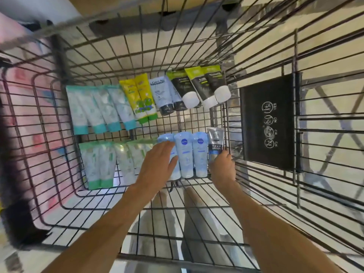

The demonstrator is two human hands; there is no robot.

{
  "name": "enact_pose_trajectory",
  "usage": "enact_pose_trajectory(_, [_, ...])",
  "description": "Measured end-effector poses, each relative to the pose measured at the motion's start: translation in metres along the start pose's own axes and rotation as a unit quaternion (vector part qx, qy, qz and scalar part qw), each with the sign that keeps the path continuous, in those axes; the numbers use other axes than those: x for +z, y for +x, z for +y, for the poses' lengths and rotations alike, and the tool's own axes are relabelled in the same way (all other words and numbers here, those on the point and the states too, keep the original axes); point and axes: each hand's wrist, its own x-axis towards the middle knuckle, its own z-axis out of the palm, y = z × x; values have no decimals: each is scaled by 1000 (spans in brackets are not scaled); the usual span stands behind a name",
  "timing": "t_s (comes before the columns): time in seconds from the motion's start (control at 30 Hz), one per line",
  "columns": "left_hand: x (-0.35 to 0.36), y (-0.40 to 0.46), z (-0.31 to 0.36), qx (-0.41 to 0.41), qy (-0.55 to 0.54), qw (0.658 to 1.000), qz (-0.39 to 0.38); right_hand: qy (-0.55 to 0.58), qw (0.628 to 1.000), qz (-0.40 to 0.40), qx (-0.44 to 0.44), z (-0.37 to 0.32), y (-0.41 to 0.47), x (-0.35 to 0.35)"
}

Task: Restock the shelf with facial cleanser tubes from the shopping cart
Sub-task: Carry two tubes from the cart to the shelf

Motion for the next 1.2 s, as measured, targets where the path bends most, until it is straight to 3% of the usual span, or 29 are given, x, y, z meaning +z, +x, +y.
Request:
enact_pose_trajectory(0.17, [6, 0, 1, -40, -25, 999, -27, 119, 990, -72, 18, 9, -3, -27])
enact_pose_trajectory(0.3, [12, -5, 10, -111, -154, 982, -21, 197, 975, -92, -46, 5, -21, -50])
enact_pose_trajectory(0.47, [-1, -1, 27, -217, -383, 898, -19, 240, 954, -109, -141, -26, -45, -49])
enact_pose_trajectory(0.67, [-18, -5, 15, -280, -519, 806, 54, 284, 930, -154, -175, -64, -72, -40])
enact_pose_trajectory(0.87, [-29, -11, -6, -277, -531, 799, 55, 257, 926, -167, -221, -81, -78, -45])
enact_pose_trajectory(1.0, [-38, -19, -26, -277, -487, 823, 94, 273, 941, -63, -190, -92, -53, -63])
enact_pose_trajectory(1.2, [-48, -33, -57, -311, -467, 819, 121, 227, 948, 131, -181, -132, -3, -92])
